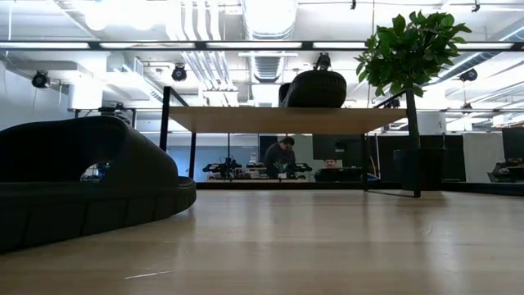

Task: Pick and place slides into the shelf
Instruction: Put the black slide on the shelf

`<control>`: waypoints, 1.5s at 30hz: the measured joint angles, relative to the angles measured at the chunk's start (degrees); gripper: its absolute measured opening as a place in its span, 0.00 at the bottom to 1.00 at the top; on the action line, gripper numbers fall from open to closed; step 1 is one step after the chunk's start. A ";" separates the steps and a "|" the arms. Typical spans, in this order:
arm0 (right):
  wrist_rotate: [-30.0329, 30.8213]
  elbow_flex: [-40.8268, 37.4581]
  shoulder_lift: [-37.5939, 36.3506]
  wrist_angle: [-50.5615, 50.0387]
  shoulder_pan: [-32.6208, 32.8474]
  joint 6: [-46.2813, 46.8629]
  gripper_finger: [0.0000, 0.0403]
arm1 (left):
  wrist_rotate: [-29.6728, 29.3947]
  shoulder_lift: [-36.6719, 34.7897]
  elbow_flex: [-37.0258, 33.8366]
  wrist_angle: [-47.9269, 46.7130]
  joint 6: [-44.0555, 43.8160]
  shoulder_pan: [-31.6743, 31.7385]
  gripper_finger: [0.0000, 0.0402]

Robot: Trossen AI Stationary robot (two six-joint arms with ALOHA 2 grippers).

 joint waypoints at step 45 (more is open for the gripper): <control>-5.80 -4.44 -0.26 0.02 -0.11 7.70 0.49 | -14.69 18.41 0.66 -25.35 -9.43 7.78 0.54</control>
